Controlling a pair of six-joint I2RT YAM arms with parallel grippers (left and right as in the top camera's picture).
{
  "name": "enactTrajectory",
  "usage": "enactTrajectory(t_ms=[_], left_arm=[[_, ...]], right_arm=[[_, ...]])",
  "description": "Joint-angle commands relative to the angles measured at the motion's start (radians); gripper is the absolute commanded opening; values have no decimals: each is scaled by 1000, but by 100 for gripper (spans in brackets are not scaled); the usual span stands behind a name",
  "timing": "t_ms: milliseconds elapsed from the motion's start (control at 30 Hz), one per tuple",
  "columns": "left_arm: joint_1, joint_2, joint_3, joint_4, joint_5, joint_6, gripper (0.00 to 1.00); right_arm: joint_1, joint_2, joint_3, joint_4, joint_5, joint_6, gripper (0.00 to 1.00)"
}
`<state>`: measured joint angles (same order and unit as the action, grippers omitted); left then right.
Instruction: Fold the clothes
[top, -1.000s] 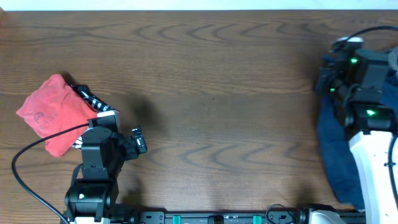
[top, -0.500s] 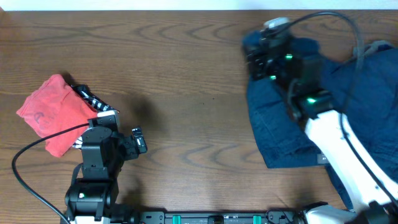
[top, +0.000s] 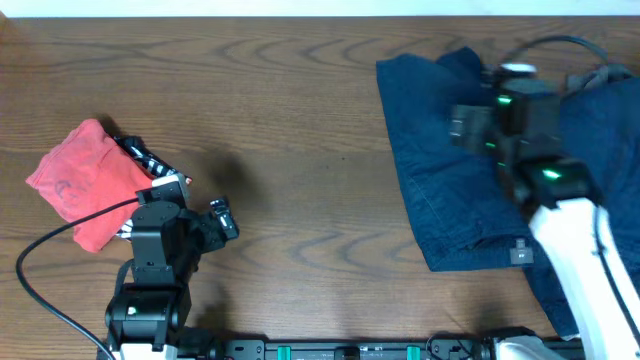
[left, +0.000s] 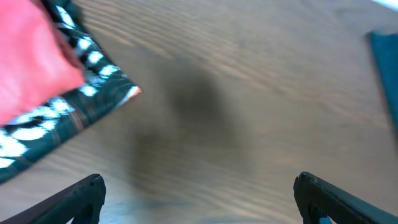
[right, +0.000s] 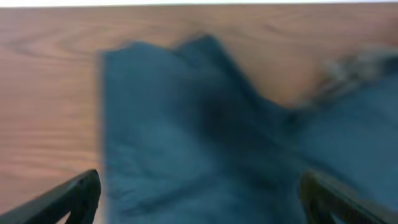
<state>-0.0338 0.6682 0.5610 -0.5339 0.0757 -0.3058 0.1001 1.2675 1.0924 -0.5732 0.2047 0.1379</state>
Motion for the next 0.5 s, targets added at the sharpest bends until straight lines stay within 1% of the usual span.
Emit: enactTrajectory(t_ms=[0,100,200,367,467], left_arm=[[3,34,18,8,131,-107,98],[2,85,18,13,225,-154,98],[-21,162,18,30,297,-197,98],[-107,306,18,76,340,-297,98],[-193,409,18,136,341,-352,98]], right_arm=[[-94,-42,7,-101,83,60,99],[-187,-52,7,-221,80,135,99],[-261,-51,7,-288,50,139,99],[-328,-51,7,-332,38,138,99],[-338,-51,7,-338,38,139,99]])
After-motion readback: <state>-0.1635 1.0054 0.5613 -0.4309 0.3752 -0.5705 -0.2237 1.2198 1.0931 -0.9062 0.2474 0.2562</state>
